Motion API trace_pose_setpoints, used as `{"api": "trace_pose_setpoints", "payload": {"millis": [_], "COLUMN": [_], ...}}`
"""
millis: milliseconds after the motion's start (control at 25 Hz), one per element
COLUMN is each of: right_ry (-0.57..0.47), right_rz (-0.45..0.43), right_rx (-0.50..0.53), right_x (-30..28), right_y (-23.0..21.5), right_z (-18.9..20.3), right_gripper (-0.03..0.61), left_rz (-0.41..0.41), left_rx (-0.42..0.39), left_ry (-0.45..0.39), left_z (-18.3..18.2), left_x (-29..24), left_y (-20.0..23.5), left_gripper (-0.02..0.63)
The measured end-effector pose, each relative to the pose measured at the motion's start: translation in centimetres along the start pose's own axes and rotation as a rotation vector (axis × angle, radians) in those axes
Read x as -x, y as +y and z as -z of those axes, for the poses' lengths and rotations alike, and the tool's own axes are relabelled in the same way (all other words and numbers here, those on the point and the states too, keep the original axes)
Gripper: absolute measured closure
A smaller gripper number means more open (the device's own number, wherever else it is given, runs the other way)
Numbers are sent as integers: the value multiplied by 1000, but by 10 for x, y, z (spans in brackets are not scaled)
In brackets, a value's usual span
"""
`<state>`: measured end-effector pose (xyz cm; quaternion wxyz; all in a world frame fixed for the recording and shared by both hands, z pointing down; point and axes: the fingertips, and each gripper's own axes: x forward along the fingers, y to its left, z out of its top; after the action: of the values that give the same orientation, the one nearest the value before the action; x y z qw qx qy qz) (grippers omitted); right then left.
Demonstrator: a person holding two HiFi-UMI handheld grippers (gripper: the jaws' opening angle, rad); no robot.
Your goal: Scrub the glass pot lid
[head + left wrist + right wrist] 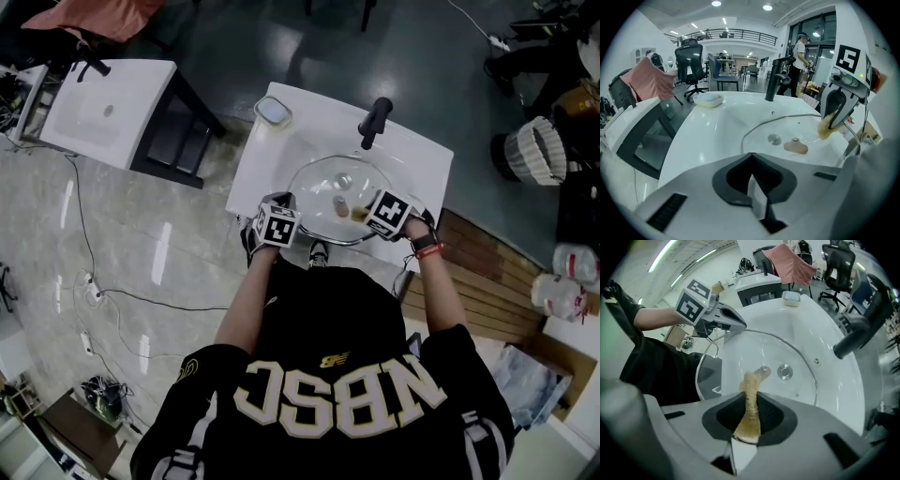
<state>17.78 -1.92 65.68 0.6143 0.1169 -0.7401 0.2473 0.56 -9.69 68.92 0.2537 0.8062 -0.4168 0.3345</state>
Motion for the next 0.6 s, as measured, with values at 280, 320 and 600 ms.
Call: {"api": "trace_pose_setpoints", "payload": {"millis": [280,320,600], "right_ry": [-121,-141,-229], "right_rz": [-134,-154,-229], "right_rx": [47,52,76], "right_x": [-3,-3,-9], "right_y": [39,45,70], "right_z": [-30,-36,-70], "right_gripper": [503,505,506], "left_rz": [4,5,9], "left_rx": [8,13,31], "left_ry": [-10,-11,-22], "left_z": [-1,0,-1], "left_x": [0,0,0], "left_y": [0,0,1], "left_gripper": [600,600,600]}}
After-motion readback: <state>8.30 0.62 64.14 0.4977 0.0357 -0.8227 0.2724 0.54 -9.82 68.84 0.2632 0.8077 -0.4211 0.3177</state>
